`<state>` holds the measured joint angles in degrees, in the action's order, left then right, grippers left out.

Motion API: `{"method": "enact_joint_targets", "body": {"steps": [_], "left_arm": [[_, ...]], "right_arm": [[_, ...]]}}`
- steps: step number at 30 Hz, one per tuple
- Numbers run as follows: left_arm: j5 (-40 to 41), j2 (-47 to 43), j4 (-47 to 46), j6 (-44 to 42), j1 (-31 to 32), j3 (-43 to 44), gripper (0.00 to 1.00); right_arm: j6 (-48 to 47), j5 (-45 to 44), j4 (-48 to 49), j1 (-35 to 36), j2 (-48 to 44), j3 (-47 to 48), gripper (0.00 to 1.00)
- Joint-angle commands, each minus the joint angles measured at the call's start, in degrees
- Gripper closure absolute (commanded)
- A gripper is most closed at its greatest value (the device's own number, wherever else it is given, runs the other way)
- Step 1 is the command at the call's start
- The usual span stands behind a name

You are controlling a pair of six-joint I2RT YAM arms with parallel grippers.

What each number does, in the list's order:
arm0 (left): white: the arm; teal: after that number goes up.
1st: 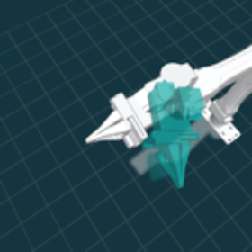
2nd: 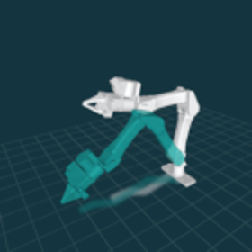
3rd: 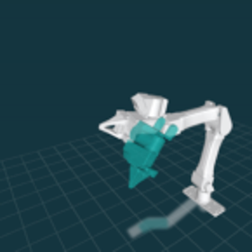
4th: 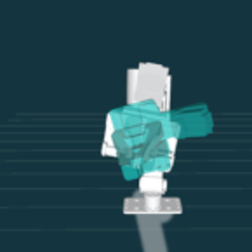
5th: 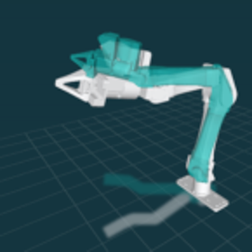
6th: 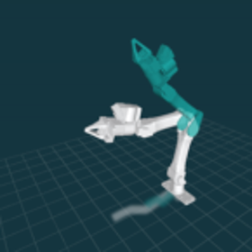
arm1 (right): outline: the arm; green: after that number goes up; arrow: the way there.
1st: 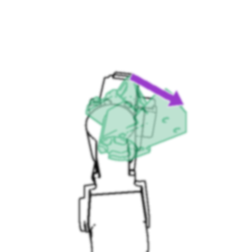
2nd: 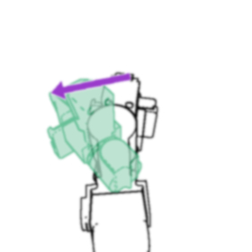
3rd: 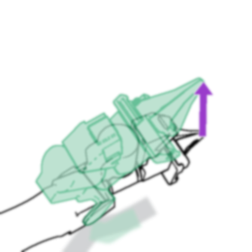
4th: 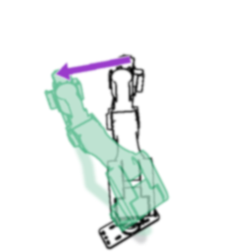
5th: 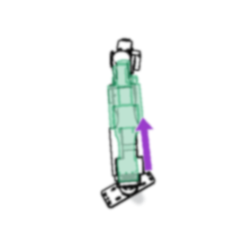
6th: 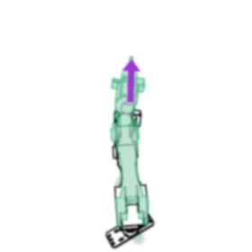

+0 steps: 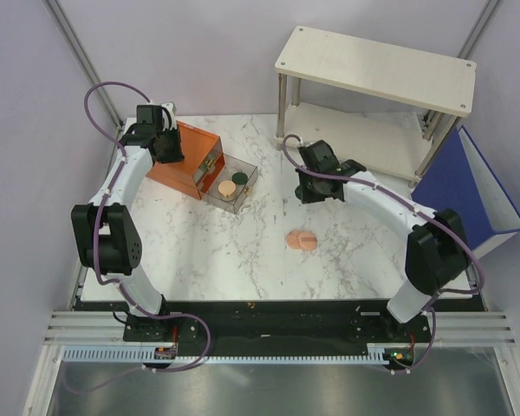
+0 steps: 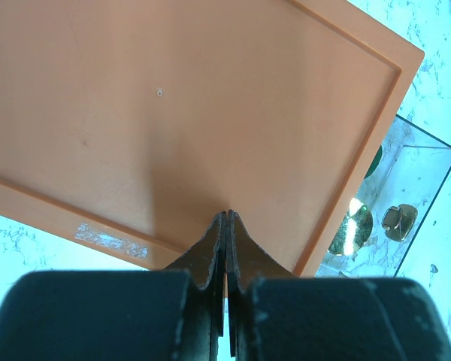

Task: Organize the makeup

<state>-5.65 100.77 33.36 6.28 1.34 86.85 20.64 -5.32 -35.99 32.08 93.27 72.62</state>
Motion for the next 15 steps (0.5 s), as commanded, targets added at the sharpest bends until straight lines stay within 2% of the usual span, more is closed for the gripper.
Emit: {"method": "enact_joint_targets", "body": {"steps": [1, 3, 7, 12, 13, 15], "left_arm": [[1.52, 3.73, 13.74, -2.24, -0.2, -4.14, 0.98], [1.43, 3.73, 13.74, -2.15, -0.11, -4.14, 0.98], [0.64, 3.82, 13.74, -1.45, -0.11, -4.32, 0.98], [0.46, 3.12, 13.74, -1.1, -0.11, -4.93, 0.98], [0.38, 3.03, 13.74, -1.1, -0.11, -5.02, 0.98], [0.64, 2.94, 13.66, -1.19, -0.11, -5.29, 0.98]], "right_arm": [[-1.31, 5.14, 3.02, 0.18, 8.04, 11.54, 1.0], [-1.04, 7.76, 3.29, 0.79, 13.76, 16.56, 1.0], [0.71, 10.93, 3.29, 2.11, 25.08, 32.97, 1.0], [4.22, 14.89, 3.38, 4.74, 34.94, 47.59, 0.99], [6.32, 16.03, 3.73, 5.01, 37.83, 51.18, 0.98], [9.4, 19.81, 4.87, 5.72, 40.92, 54.1, 0.86]]}}
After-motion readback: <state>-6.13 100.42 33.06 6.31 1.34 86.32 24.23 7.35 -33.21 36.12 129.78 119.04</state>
